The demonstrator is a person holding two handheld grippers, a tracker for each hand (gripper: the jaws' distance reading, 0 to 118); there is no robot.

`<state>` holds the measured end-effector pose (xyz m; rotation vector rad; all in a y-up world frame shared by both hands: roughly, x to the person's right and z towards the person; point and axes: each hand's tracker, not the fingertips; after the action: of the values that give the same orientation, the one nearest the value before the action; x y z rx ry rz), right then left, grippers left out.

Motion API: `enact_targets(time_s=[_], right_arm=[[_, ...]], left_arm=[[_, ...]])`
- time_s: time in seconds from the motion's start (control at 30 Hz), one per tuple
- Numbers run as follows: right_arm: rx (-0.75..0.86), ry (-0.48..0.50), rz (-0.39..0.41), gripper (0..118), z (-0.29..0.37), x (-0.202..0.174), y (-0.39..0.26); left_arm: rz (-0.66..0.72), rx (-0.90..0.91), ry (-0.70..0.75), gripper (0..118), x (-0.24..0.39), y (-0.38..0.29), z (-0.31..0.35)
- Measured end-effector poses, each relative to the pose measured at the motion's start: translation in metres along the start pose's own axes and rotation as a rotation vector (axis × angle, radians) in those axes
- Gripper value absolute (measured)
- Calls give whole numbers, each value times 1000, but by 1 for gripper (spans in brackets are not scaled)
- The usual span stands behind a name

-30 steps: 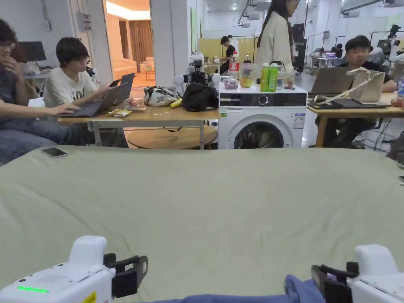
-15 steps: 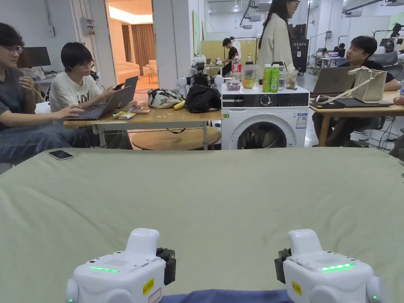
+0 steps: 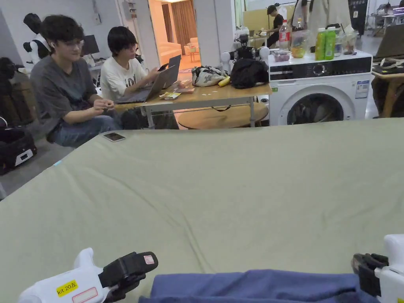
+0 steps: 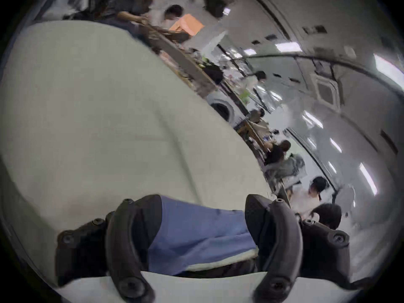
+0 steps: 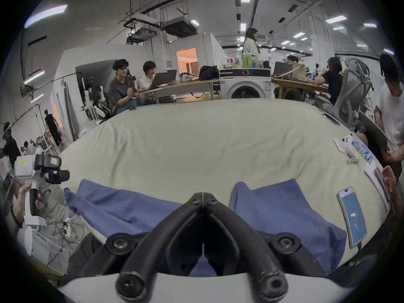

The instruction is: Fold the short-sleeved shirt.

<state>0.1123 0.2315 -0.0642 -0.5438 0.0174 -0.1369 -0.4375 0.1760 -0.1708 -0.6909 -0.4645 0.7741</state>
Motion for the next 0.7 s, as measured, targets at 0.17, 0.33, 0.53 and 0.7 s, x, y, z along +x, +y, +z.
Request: enact_targets(time_s=[0.17, 0.33, 0.53, 0.7], right_arm=[[-14, 34, -24, 0, -2, -3, -2], [-24, 37, -39, 0, -1, -1, -4], [-31, 11, -67, 0, 5, 13, -10], [-25, 14, -116, 0, 11, 27, -9]], left_arm=[[139, -61, -14, 79, -30, -18, -18], [155, -110, -87, 64, -24, -39, -66], [305, -125, -142, 6, -14, -57, -88], [232, 58, -141, 5, 1, 1, -39]])
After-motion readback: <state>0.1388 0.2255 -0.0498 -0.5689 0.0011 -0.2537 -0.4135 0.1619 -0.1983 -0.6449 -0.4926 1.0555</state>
